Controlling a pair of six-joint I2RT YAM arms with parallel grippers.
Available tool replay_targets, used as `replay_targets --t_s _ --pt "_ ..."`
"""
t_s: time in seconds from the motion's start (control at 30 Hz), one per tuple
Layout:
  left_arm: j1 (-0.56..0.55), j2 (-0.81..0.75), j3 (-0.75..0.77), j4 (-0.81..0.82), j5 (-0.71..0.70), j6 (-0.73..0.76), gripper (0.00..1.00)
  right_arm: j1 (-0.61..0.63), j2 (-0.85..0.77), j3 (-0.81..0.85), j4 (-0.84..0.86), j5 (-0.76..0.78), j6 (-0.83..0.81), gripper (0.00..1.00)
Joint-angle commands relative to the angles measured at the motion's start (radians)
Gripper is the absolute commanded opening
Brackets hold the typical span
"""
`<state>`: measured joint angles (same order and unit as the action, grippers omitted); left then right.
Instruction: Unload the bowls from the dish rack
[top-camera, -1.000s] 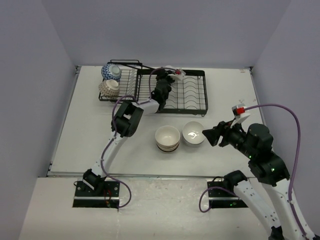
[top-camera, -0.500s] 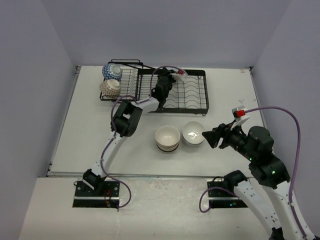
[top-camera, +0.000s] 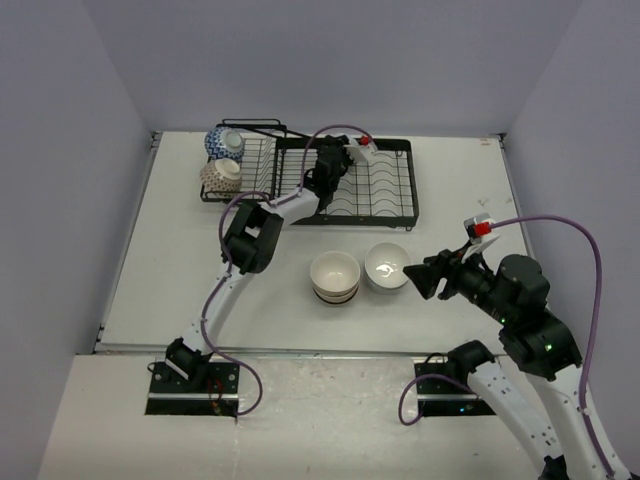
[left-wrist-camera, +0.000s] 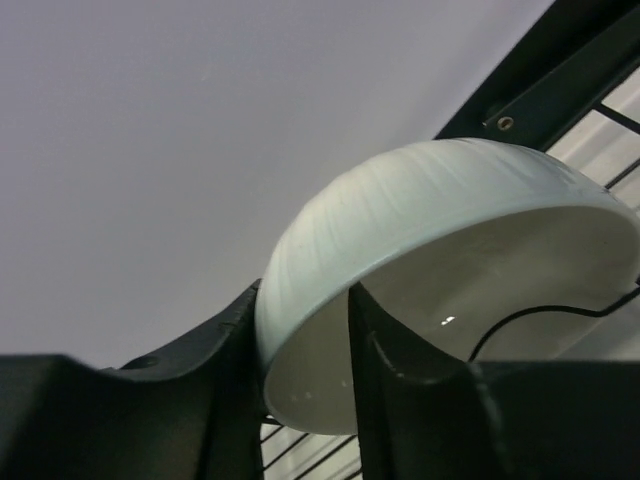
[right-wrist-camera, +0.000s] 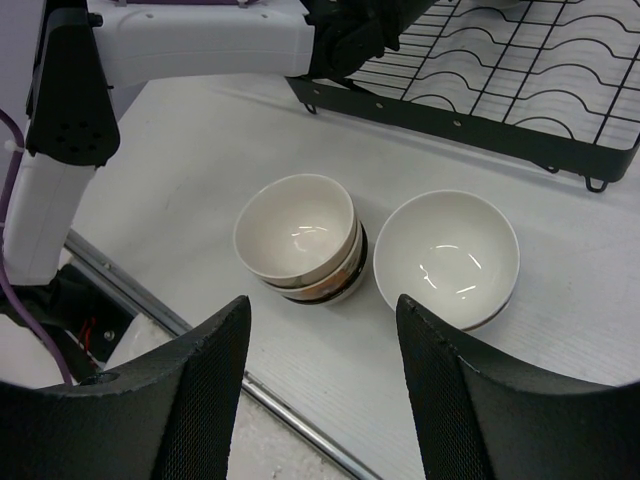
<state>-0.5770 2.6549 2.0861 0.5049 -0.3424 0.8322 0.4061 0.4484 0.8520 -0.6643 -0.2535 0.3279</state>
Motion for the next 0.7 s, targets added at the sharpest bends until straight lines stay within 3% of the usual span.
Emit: replay_targets --t_s 0.0,0.03,0.13,0.33,0.37,0.43,0.67 --pt "-0.004 -0.053 0.023 -0.091 0.051 -0.007 0.41 0.007 -0.007 -0.002 0.035 -0.023 -0.015 0.61" --pt "-0.003 -0.056 0.023 -0.094 0.054 -0.011 0.45 0.007 -0.008 -0.002 0.035 -0.024 -0.015 0.61" --pt "-0.004 -0.061 0.038 -0.114 0.075 -0.036 0.46 0.008 -0.007 -0.004 0.037 -0.027 -0.015 0.61" --pt "-0.017 -0.052 0.054 -0.117 0.089 -0.058 0.23 0.01 -0.007 -0.004 0.038 -0.029 -0.016 0.61" --pt "-0.021 -0.05 0.043 -0.099 0.065 -0.053 0.11 0.01 -0.007 -0.004 0.038 -0.027 -0.016 0.61" --pt "-0.03 -0.049 0.026 -0.016 0.031 -0.042 0.02 0.01 -0.005 -0.004 0.038 -0.03 -0.016 0.61" --pt "-0.046 -0.023 -0.04 0.213 -0.067 -0.036 0.0 0.01 -0.011 -0.007 0.04 -0.032 -0.018 0.61"
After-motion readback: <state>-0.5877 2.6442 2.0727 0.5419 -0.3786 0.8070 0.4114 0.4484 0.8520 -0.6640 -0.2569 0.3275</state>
